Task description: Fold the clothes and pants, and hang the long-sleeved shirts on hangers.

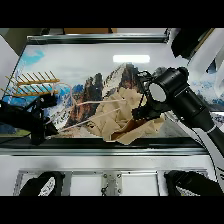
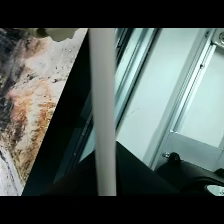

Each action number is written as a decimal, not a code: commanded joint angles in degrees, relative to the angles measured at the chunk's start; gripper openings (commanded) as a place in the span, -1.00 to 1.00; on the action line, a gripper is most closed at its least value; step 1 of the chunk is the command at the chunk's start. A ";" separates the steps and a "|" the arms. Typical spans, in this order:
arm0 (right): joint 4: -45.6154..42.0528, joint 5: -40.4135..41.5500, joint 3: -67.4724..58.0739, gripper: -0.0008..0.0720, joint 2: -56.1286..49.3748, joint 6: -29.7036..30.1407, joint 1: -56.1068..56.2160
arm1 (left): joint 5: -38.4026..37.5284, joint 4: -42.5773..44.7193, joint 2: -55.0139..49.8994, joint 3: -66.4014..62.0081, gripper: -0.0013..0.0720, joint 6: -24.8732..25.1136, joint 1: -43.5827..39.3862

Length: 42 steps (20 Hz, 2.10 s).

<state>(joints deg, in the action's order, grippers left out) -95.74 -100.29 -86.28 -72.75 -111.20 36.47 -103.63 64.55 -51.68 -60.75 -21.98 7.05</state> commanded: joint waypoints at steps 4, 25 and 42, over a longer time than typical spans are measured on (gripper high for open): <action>-1.14 -0.02 0.00 -0.89 -0.52 -1.75 -0.61 | -1.57 -2.05 7.85 4.85 -0.92 0.76 -0.04; -1.03 -0.72 -0.02 -0.89 -0.48 -2.64 -5.09 | 3.13 -1.62 -4.94 4.72 -0.92 2.45 -11.26; -1.05 -3.19 -0.02 -0.89 1.07 -2.82 -7.21 | 3.67 -6.05 -4.28 4.74 -0.92 3.15 -9.40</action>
<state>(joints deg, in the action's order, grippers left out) -96.79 -103.33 -86.28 -71.88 -113.99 29.34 -101.27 58.72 -53.58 -56.01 -18.92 -0.82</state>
